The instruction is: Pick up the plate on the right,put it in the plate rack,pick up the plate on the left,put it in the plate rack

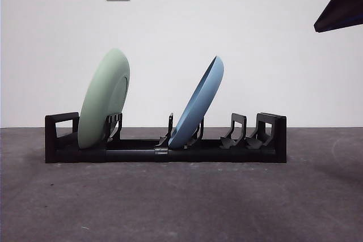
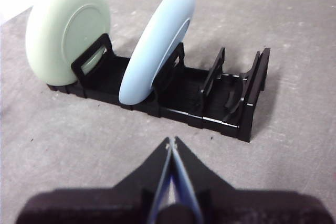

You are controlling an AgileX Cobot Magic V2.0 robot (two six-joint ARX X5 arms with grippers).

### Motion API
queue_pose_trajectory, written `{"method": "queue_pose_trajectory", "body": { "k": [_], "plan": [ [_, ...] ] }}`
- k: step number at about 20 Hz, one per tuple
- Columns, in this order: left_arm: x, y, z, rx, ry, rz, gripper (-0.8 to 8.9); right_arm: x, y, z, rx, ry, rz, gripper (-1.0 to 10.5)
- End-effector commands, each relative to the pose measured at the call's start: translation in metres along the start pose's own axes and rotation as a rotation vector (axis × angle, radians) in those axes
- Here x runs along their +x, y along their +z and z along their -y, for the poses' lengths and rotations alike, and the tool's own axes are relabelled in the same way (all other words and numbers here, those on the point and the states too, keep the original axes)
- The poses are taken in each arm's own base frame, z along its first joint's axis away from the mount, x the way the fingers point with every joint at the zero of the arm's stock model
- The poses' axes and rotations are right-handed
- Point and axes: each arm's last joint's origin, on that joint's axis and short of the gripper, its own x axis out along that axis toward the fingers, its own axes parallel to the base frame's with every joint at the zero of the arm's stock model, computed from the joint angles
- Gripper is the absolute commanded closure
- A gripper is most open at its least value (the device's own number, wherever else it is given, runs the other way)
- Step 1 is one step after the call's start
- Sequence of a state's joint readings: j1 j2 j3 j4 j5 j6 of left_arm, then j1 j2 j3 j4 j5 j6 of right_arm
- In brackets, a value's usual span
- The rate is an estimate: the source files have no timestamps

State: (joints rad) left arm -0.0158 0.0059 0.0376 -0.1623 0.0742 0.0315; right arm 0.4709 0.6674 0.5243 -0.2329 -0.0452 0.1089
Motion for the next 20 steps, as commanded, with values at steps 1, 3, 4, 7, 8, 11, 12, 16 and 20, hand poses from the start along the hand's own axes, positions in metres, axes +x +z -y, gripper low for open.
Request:
{"method": "queue_pose_trajectory", "body": {
  "k": [1, 3, 4, 7, 8, 11, 12, 16, 20],
  "plan": [
    [0.0029, -0.0105, -0.0009, -0.032, 0.006, -0.025, 8.17, 0.001, -0.0023, 0.0004, 0.009, -0.001, -0.002, 9.5],
    [0.0028, -0.0129, -0.001, -0.034, 0.01, -0.049, 8.17, 0.0009, -0.0022, 0.0003, 0.009, -0.001, -0.002, 9.5],
    [0.0028, -0.0128, -0.001, -0.029, 0.012, -0.049, 8.17, 0.0009, -0.0022, 0.0003, 0.009, -0.001, -0.002, 9.5],
    [0.0028, -0.0127, -0.0009, -0.03, 0.008, -0.048, 8.17, 0.001, -0.0023, 0.0004, 0.009, -0.001, -0.002, 9.5],
    [0.0028, -0.0126, -0.0009, -0.03, 0.008, -0.047, 8.17, 0.001, -0.0023, 0.0004, 0.009, -0.001, -0.002, 9.5],
    [0.0028, -0.0127, -0.0009, -0.03, 0.008, -0.048, 8.17, 0.001, -0.0023, 0.0004, 0.009, -0.001, -0.002, 9.5],
    [0.0028, -0.0127, -0.0009, -0.03, 0.008, -0.048, 8.17, 0.001, -0.0023, 0.0004, 0.009, -0.001, -0.002, 9.5],
    [0.0028, -0.0127, -0.0009, -0.03, 0.008, -0.048, 8.17, 0.0009, -0.0022, 0.0003, 0.009, -0.001, -0.002, 9.5],
    [0.0028, -0.0127, -0.0009, -0.03, 0.008, -0.048, 8.17, 0.0009, -0.0022, 0.0003, 0.009, -0.001, -0.002, 9.5]
  ]
}}
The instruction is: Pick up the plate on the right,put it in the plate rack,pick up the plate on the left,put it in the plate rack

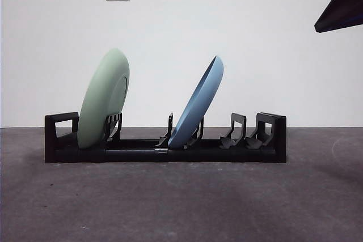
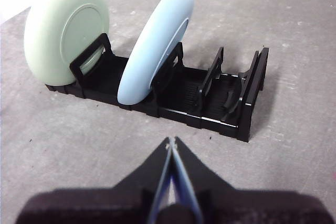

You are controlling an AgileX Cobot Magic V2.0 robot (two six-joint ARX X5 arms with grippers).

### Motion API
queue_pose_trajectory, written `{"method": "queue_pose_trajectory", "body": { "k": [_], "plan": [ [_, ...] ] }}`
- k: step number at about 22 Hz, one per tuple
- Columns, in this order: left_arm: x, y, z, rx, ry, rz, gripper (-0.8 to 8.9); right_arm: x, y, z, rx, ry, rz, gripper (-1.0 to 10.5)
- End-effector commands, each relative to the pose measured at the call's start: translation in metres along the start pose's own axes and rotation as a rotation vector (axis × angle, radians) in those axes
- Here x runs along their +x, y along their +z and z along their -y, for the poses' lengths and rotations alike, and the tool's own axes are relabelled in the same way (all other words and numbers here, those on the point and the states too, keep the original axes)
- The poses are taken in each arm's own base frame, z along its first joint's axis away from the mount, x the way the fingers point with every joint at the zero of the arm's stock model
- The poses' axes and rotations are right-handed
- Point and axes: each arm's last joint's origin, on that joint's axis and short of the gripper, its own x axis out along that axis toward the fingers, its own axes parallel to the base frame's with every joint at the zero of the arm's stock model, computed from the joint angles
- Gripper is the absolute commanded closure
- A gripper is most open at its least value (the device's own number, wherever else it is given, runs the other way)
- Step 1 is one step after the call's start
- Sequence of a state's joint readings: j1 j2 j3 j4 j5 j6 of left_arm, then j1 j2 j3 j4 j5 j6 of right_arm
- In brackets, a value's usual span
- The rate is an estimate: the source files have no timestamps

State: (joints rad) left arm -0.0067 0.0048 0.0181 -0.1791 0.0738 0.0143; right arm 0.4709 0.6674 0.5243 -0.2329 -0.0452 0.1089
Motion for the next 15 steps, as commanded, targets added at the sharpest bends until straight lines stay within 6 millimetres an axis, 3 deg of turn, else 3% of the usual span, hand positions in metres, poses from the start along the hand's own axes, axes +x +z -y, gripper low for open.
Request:
{"method": "queue_pose_trajectory", "body": {
  "k": [1, 4, 10, 15],
  "plan": [
    [0.001, -0.005, 0.0, -0.009, -0.001, -0.013, 8.17, 0.001, -0.002, 0.0, 0.001, -0.001, -0.004, 9.5],
    [0.001, -0.005, 0.0, -0.009, -0.001, -0.013, 8.17, -0.002, -0.004, 0.001, -0.002, -0.003, -0.018, 9.5],
    [0.001, -0.005, 0.0, -0.009, -0.001, -0.012, 8.17, -0.043, -0.008, 0.019, -0.034, -0.173, 0.108, 9.5],
    [0.001, -0.005, 0.0, -0.009, -0.001, -0.012, 8.17, -0.061, -0.036, 0.028, -0.088, -0.282, 0.272, 9.5]
  ]
}}
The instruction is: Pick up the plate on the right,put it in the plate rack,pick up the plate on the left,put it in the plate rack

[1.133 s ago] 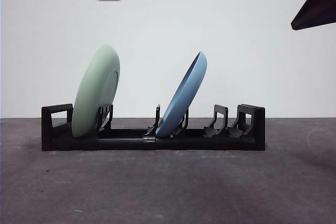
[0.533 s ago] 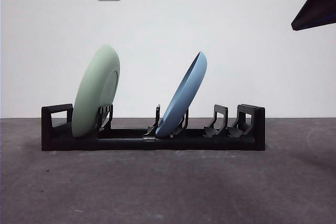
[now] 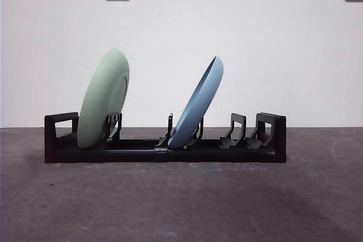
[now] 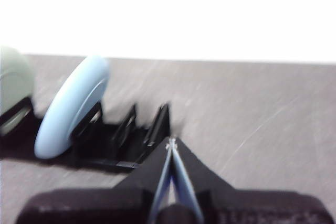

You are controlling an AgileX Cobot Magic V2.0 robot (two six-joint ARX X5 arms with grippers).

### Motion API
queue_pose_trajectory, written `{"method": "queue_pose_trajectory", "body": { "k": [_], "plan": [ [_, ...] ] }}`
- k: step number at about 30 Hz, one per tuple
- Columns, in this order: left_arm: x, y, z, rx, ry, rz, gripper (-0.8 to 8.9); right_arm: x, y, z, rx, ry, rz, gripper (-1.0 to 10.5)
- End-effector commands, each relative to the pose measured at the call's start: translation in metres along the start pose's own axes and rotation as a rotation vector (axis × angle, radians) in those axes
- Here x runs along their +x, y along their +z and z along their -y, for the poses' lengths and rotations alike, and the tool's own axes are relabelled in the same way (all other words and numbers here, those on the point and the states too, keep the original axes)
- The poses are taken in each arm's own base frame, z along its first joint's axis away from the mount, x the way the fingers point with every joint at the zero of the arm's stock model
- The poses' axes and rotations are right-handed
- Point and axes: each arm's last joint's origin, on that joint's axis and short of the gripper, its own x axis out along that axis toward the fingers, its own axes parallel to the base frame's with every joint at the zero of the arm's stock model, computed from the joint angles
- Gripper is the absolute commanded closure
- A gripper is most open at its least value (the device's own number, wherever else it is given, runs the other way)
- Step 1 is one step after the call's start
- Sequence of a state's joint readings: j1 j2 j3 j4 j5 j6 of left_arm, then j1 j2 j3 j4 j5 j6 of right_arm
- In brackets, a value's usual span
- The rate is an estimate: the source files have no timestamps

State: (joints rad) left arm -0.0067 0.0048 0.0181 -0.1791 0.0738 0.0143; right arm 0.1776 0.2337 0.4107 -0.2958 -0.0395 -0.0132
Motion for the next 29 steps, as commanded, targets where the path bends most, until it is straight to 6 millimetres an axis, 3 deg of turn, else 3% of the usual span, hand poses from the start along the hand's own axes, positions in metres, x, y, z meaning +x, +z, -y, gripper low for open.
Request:
{"method": "queue_pose_trajectory", "body": {
  "k": [1, 9, 14, 29],
  "plan": [
    [0.001, -0.005, 0.0, -0.009, -0.001, -0.012, 8.17, -0.001, -0.023, 0.002, -0.033, 0.001, 0.025, 9.5],
    [0.001, -0.005, 0.0, -0.009, -0.001, -0.012, 8.17, 0.014, -0.081, 0.003, -0.033, -0.009, 0.043, 9.5],
    [0.001, -0.005, 0.0, -0.009, -0.001, -0.012, 8.17, 0.019, -0.1, 0.003, -0.001, -0.007, 0.002, 9.5],
    [0.001, -0.005, 0.0, -0.009, -0.001, -0.012, 8.17, 0.019, -0.106, 0.003, -0.03, -0.011, -0.057, 9.5]
  ]
}}
